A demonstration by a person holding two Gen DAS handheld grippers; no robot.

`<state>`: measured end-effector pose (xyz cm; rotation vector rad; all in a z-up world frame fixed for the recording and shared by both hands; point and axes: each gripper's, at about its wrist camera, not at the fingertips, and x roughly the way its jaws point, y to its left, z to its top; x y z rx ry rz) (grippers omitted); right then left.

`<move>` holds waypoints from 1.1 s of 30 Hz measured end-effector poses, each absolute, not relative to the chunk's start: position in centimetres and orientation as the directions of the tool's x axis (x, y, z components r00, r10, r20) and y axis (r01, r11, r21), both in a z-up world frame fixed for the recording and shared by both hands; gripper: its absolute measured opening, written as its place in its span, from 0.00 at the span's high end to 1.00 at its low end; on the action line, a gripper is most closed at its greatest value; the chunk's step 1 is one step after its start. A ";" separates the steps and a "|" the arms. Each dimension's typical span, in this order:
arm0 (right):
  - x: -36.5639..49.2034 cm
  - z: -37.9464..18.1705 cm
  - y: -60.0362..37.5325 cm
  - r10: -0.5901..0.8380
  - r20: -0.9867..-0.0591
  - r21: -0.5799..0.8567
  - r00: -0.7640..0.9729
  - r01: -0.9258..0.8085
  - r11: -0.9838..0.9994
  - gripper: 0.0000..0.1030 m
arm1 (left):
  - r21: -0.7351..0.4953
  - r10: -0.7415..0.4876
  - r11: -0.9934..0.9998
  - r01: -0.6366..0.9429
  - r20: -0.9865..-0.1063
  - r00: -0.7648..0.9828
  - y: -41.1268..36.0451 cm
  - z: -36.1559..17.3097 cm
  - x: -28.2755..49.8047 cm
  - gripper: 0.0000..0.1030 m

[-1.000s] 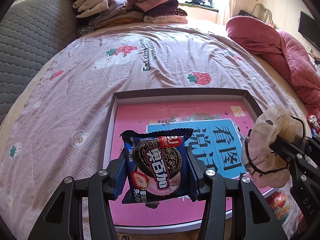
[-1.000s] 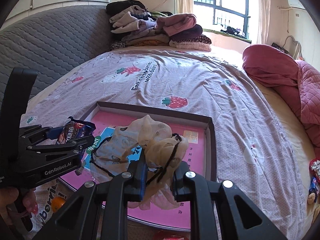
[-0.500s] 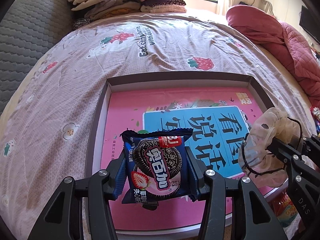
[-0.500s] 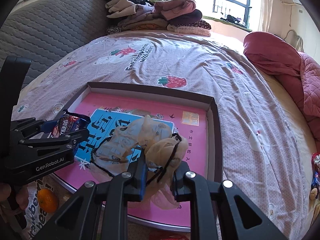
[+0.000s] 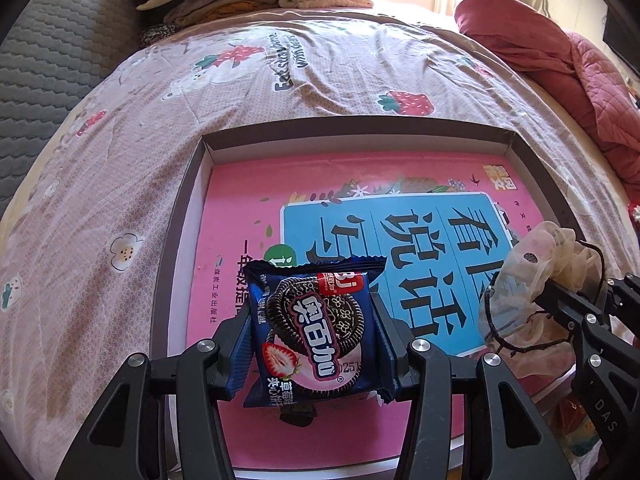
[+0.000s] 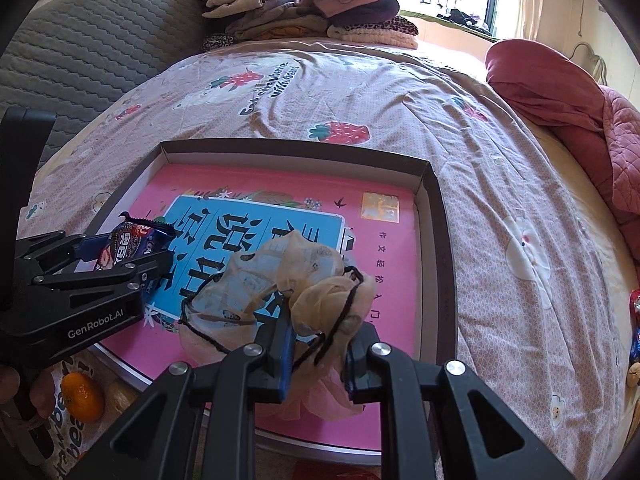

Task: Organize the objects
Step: 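Carry packet over pink book tray with left tool while right tool carries puff there, then open left tool to drop packet in tray while right tool releases puff beside it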

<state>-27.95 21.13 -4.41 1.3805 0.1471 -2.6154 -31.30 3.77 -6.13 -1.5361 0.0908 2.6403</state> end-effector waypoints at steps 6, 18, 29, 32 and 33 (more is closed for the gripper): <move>-28.0 -4.7 21.0 -0.105 -0.828 -0.009 -0.550 0.201 -0.979 0.81 | 0.006 0.045 -0.995 -0.102 -0.869 -0.493 3.7 -6.2 -31.3 0.49; -28.3 -4.5 21.2 -0.124 -0.830 0.019 -0.544 0.195 -0.981 0.77 | -0.005 0.052 -0.995 -0.097 -0.872 -0.487 3.6 -6.2 -31.4 0.48; -28.3 -4.2 21.0 -0.127 -0.822 0.011 -0.555 0.208 -0.978 0.63 | 0.013 0.035 -0.996 -0.092 -0.863 -0.504 3.5 -5.6 -31.3 0.47; -28.1 -3.9 20.9 -0.129 -0.812 0.007 -0.570 0.211 -0.977 0.57 | -0.010 0.051 -0.996 -0.083 -0.857 -0.512 3.3 -5.4 -31.1 0.47; -28.1 -3.8 20.9 -0.133 -0.810 0.010 -0.572 0.213 -0.977 0.56 | -0.009 0.051 -0.996 -0.084 -0.856 -0.514 3.3 -5.3 -31.1 0.47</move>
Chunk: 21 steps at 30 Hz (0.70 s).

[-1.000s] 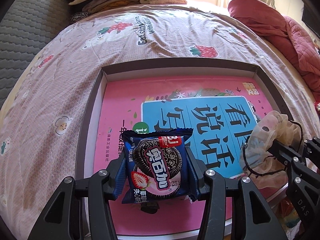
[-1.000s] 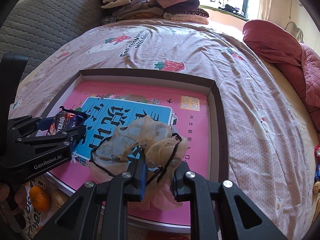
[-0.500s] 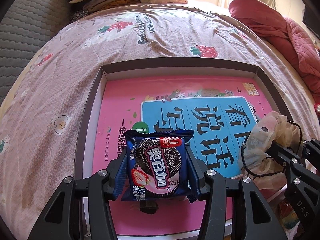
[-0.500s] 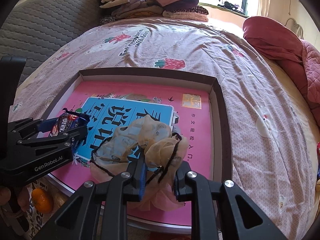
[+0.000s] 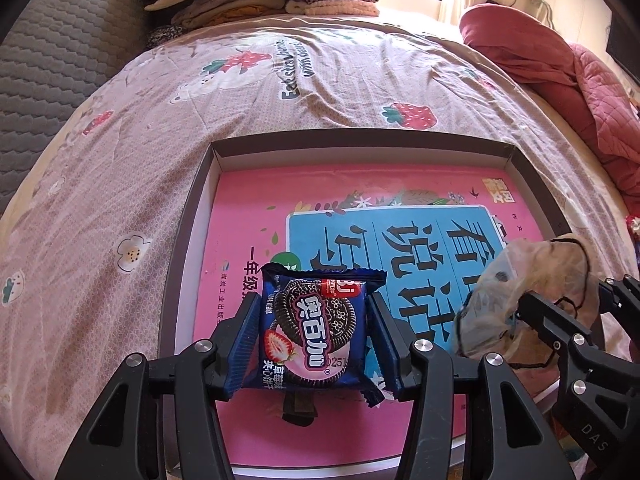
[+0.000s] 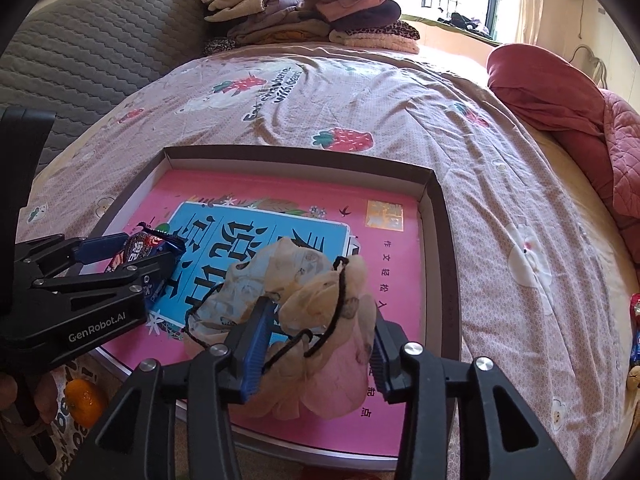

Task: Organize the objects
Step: 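Open left tool to drop packet in tray while right tool releases puff beside it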

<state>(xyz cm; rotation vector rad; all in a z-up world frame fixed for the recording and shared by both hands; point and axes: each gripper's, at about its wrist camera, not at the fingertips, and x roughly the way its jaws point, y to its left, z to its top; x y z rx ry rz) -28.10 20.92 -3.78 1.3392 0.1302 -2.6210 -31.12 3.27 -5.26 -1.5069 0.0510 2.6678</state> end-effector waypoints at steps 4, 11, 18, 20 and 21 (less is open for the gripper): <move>-28.0 -3.5 20.8 -0.123 -0.802 -0.004 -0.584 0.212 -0.977 0.54 | -0.017 0.062 -0.996 -0.090 -0.844 -0.532 3.1 -4.5 -30.9 0.41; -27.6 -2.3 20.5 -0.126 -0.782 -0.016 -0.610 0.221 -0.975 0.50 | -0.035 0.077 -0.996 -0.086 -0.830 -0.553 2.7 -3.0 -30.2 0.33; -26.6 -0.1 20.5 -0.131 -0.746 -0.021 -0.652 0.221 -0.975 0.41 | -0.045 0.076 -0.997 -0.068 -0.823 -0.563 2.5 -1.5 -29.3 0.32; -26.2 0.6 20.5 -0.126 -0.728 -0.029 -0.674 0.214 -0.976 0.40 | -0.048 0.077 -0.997 -0.066 -0.816 -0.573 2.5 -0.9 -28.8 0.32; -26.0 1.0 20.5 -0.125 -0.719 -0.031 -0.684 0.212 -0.977 0.40 | -0.045 0.071 -0.997 -0.059 -0.813 -0.578 2.4 -0.5 -28.6 0.32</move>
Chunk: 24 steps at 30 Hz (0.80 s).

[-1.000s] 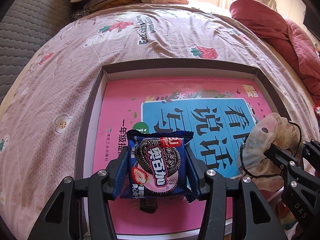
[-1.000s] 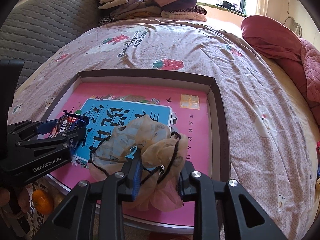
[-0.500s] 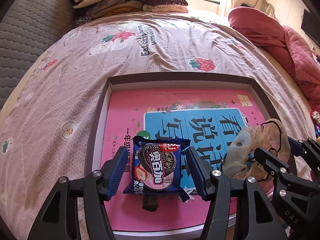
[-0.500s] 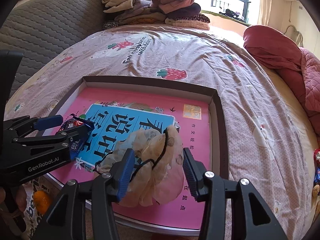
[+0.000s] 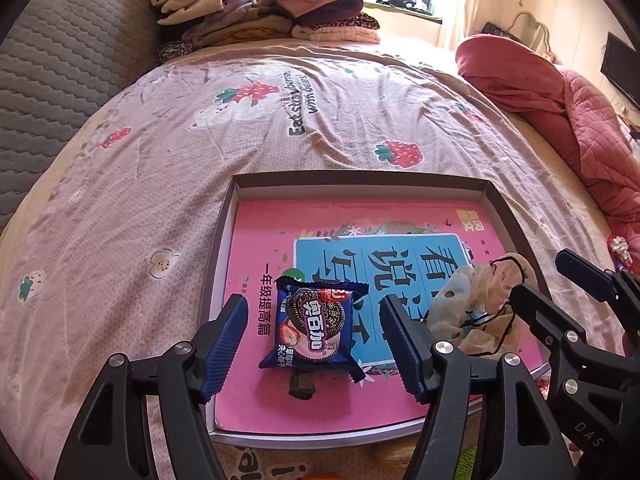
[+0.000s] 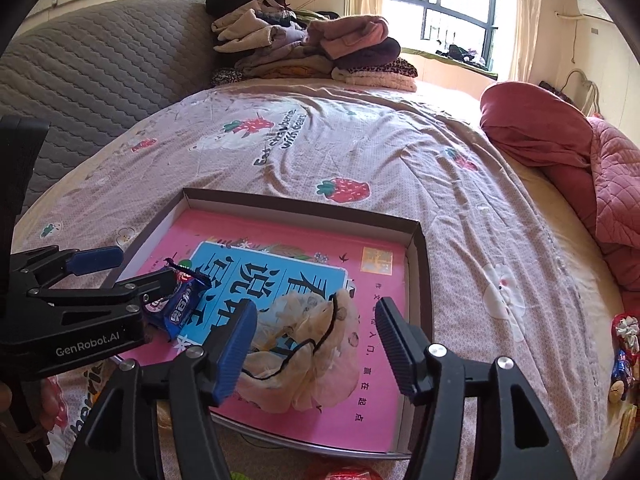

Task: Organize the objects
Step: 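Open left tool to drop packet in tray while right tool releases puff beside it, then withdraw both tools back from the tray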

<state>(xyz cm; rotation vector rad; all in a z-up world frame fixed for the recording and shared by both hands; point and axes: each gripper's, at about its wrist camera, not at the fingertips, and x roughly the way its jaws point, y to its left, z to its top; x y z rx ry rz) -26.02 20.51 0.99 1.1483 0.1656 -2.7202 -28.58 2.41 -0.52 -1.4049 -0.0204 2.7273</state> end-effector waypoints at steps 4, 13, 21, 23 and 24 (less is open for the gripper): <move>-25.0 2.4 20.7 -0.139 -0.694 -0.018 -0.707 0.209 -0.978 0.40 | -0.063 0.075 -0.997 -0.041 -0.789 -0.610 1.9 1.0 -27.5 0.25; -22.3 4.6 20.5 -0.161 -0.675 -0.015 -0.720 0.231 -0.973 0.39 | -0.074 0.080 -0.997 -0.036 -0.755 -0.651 1.1 2.9 -24.2 0.24; -20.4 5.2 20.2 -0.130 -0.658 -0.053 -0.742 0.219 -0.974 0.38 | -0.074 0.072 -0.997 -0.026 -0.737 -0.672 0.4 4.2 -21.6 0.24; -20.0 5.5 20.0 -0.157 -0.658 -0.030 -0.737 0.234 -0.972 0.38 | -0.069 0.062 -0.997 -0.015 -0.738 -0.672 0.1 4.4 -20.9 0.24; -19.7 5.5 20.0 -0.177 -0.659 -0.008 -0.731 0.242 -0.970 0.38 | -0.075 0.068 -0.997 -0.019 -0.738 -0.672 0.0 4.5 -20.6 0.24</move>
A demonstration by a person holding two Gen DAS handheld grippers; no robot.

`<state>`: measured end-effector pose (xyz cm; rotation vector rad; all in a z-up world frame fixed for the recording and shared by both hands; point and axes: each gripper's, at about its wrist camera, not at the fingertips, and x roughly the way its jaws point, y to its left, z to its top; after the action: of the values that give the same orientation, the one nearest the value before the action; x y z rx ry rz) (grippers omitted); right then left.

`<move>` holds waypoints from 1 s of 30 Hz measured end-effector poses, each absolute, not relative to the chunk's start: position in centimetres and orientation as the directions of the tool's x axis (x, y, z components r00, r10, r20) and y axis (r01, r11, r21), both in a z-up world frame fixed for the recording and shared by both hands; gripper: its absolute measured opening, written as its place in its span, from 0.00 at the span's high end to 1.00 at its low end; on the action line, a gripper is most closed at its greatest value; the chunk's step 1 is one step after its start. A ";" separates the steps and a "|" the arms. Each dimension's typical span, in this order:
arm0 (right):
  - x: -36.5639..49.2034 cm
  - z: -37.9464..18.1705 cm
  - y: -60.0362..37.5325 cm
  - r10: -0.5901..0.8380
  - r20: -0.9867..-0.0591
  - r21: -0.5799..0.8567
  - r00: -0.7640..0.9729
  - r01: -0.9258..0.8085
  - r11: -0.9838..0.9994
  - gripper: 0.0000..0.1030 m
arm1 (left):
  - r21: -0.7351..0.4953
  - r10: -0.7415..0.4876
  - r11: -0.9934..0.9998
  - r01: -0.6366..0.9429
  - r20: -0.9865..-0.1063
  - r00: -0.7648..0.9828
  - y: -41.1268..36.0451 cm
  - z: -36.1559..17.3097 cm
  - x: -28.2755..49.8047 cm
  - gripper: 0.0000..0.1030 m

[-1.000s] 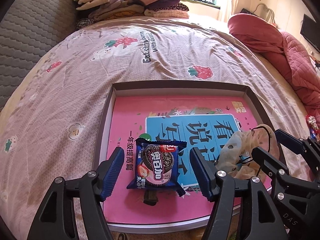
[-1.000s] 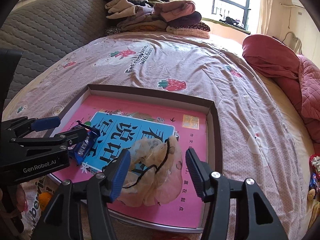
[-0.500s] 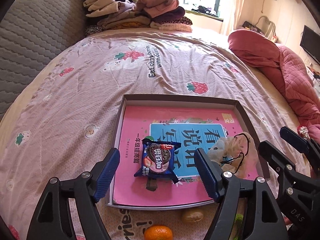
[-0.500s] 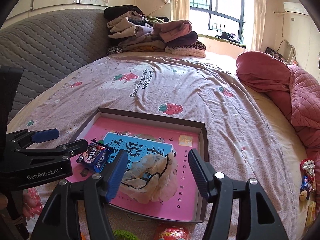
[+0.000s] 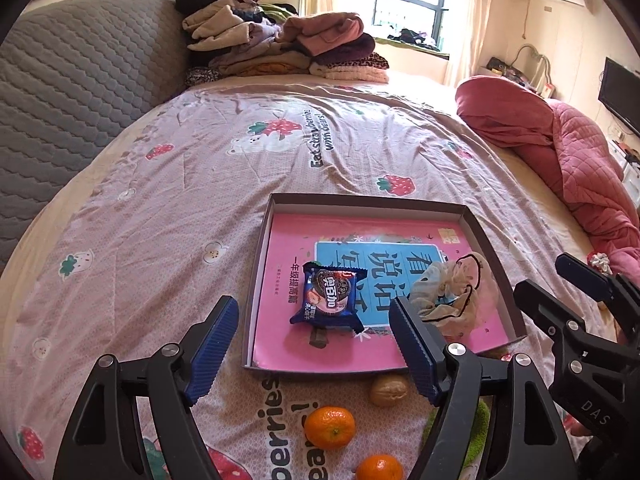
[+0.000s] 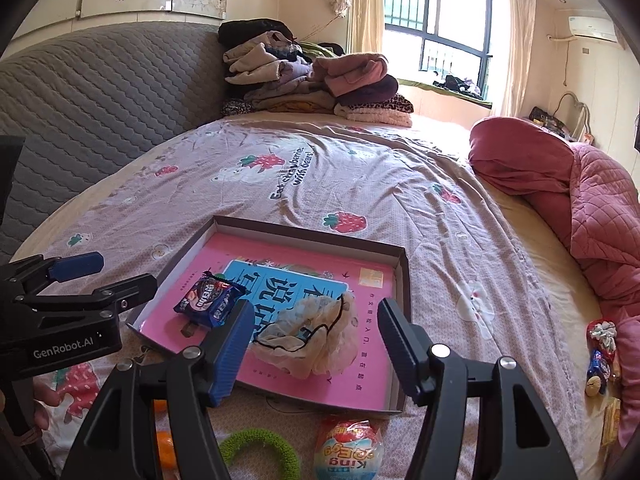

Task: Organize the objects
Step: 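Withdraw both tools back from the tray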

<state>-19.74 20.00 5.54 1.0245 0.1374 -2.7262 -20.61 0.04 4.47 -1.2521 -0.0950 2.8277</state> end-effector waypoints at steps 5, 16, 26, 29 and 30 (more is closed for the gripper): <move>-18.4 5.9 19.4 -0.169 -0.632 -0.031 -0.756 0.243 -0.970 0.38 | -0.063 0.057 -0.998 -0.016 -0.731 -0.680 -0.1 4.8 -19.1 0.24; -16.6 6.0 19.7 -0.179 -0.632 -0.008 -0.754 0.237 -0.971 0.38 | -0.085 0.083 -0.996 -0.030 -0.731 -0.677 0.0 4.8 -16.7 0.23; -14.3 6.2 20.0 -0.189 -0.626 0.010 -0.757 0.234 -0.972 0.38 | -0.089 0.090 -0.995 -0.036 -0.728 -0.680 -0.4 5.0 -14.5 0.23; -13.7 6.3 20.1 -0.199 -0.627 0.022 -0.753 0.239 -0.971 0.38 | -0.084 0.089 -0.996 -0.041 -0.727 -0.681 -0.3 5.0 -13.7 0.23; -13.5 6.3 20.2 -0.203 -0.625 0.026 -0.754 0.239 -0.971 0.38 | -0.086 0.093 -0.995 -0.044 -0.726 -0.681 -0.2 5.0 -13.5 0.23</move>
<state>-13.49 20.20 6.33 0.9669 0.0805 -2.7383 -13.51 -0.25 5.03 -1.2203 -0.0937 2.8118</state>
